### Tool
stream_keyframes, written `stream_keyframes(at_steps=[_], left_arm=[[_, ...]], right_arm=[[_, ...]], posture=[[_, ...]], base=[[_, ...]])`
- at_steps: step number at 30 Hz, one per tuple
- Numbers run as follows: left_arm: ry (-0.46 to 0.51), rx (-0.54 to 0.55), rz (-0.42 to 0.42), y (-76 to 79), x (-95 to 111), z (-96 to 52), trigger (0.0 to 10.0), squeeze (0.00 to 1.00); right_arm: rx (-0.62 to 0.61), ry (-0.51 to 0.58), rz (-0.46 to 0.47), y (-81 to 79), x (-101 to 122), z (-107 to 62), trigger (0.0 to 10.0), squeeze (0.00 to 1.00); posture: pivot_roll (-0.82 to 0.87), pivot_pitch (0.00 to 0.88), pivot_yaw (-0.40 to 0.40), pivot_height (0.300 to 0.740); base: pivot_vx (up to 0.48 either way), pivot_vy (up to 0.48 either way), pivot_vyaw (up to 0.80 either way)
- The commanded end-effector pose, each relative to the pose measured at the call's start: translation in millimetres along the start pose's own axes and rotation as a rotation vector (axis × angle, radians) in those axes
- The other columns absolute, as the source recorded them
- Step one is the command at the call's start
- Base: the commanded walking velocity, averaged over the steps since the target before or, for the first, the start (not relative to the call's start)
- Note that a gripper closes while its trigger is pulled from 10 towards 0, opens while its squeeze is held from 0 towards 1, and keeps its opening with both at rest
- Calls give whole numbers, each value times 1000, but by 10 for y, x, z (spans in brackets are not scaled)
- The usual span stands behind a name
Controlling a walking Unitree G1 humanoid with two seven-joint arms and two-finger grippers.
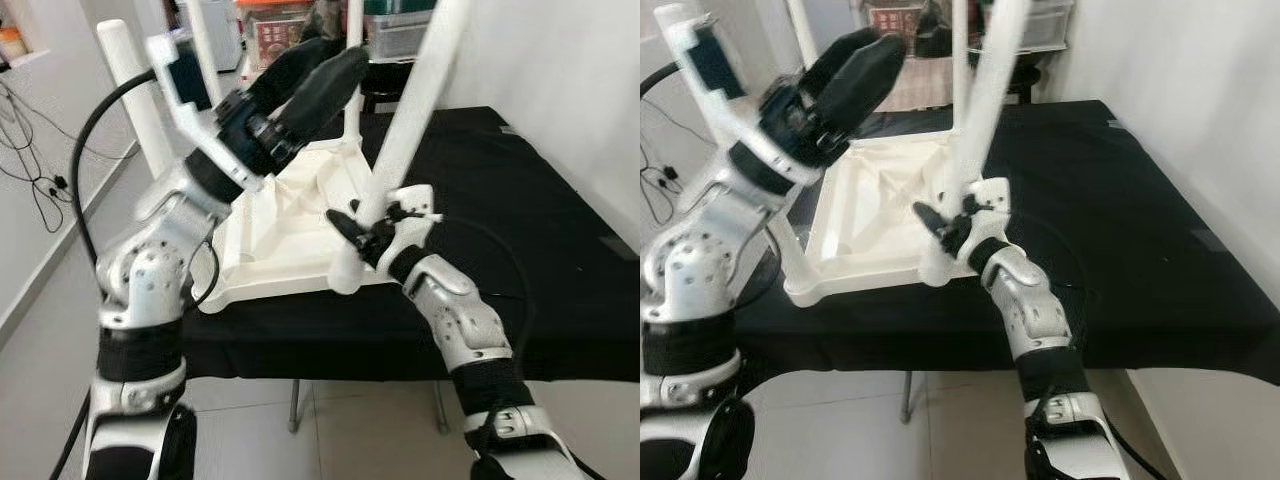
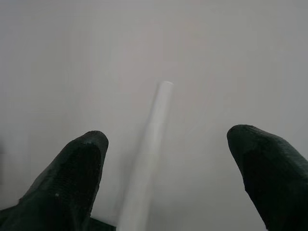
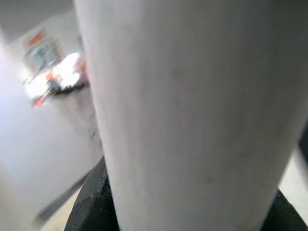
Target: Building children table
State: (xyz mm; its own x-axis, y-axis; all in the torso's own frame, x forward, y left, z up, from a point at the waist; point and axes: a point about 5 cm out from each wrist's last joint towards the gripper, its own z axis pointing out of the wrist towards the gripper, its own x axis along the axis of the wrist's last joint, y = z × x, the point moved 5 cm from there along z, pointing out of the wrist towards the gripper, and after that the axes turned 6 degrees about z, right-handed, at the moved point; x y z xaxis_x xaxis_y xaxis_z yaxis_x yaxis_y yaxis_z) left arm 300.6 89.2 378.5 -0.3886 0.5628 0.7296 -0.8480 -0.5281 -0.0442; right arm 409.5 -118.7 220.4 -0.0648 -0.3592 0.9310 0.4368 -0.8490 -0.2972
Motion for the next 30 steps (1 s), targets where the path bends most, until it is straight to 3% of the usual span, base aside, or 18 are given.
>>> stream_keyframes(at_steps=[1, 2, 5, 6, 7, 9, 11, 15, 19, 21, 25, 30], left_arm=[[-36, 66, 43, -63, -38, -72, 10000, 1000], [-83, 117, 72, -111, -156, -131, 10000, 792], [-115, 148, 89, -135, -233, -172, 10000, 792], [-155, 180, 106, -160, -335, -232, 10000, 0], [-183, 201, 115, -170, -398, -276, 10000, 0], [-343, 307, 114, -196, -825, -632, 10000, 0], [-470, 363, 142, -161, -1086, -910, 10000, 0], [-491, 371, 151, -149, -1113, -949, 10000, 0], [-659, 387, 160, 36, -1415, -1362, 10000, 0], [-659, 387, 160, 36, -1415, -1362, 10000, 0], [-661, 354, 187, 224, -1467, -1436, 10000, 0], [-664, 371, 210, 223, -1488, -1459, 10000, 0]], right_arm=[[-8, 89, 9, -24, 215, 21, 0, 0], [-11, 105, -14, -28, 244, 3, 10000, 0], [-10, 112, -30, -34, 257, -9, 10000, 0], [-16, 116, -54, -33, 257, -28, 10000, 0], [-21, 119, -68, -31, 257, -39, 10000, 0], [-23, 85, -112, -56, 135, -139, 10000, 0], [-13, 75, -121, -99, 77, -234, 10000, 0], [-13, 78, -117, -106, 76, -249, 10000, 0], [-50, 52, -217, -86, 19, -412, 10000, 0], [-50, 52, -217, -86, 19, -412, 10000, 0], [-75, -10, -197, -101, -109, -517, 10000, 0], [-62, 3, -201, -169, -111, -515, 10000, 0]], posture=[[-64, 0, 48, 740], [-63, 0, 49, 740], [-62, 0, 49, 740], [-62, 0, 48, 740], [-62, 0, 48, 740], [-67, 0, 52, 740], [-66, 0, 52, 740], [-66, 0, 52, 740], [-74, 0, 58, 740], [-74, 0, 58, 740], [-72, 0, 57, 740], [-74, 0, 58, 740]], base=[[0, 0, 0], [0, 0, 0], [0, 0, 0], [0, 0, 0], [0, 0, 0], [0, 0, 0], [0, 0, 0], [0, 0, 0], [0, 0, 0], [0, 0, 0], [135, 0, -278], [305, 0, -382]])
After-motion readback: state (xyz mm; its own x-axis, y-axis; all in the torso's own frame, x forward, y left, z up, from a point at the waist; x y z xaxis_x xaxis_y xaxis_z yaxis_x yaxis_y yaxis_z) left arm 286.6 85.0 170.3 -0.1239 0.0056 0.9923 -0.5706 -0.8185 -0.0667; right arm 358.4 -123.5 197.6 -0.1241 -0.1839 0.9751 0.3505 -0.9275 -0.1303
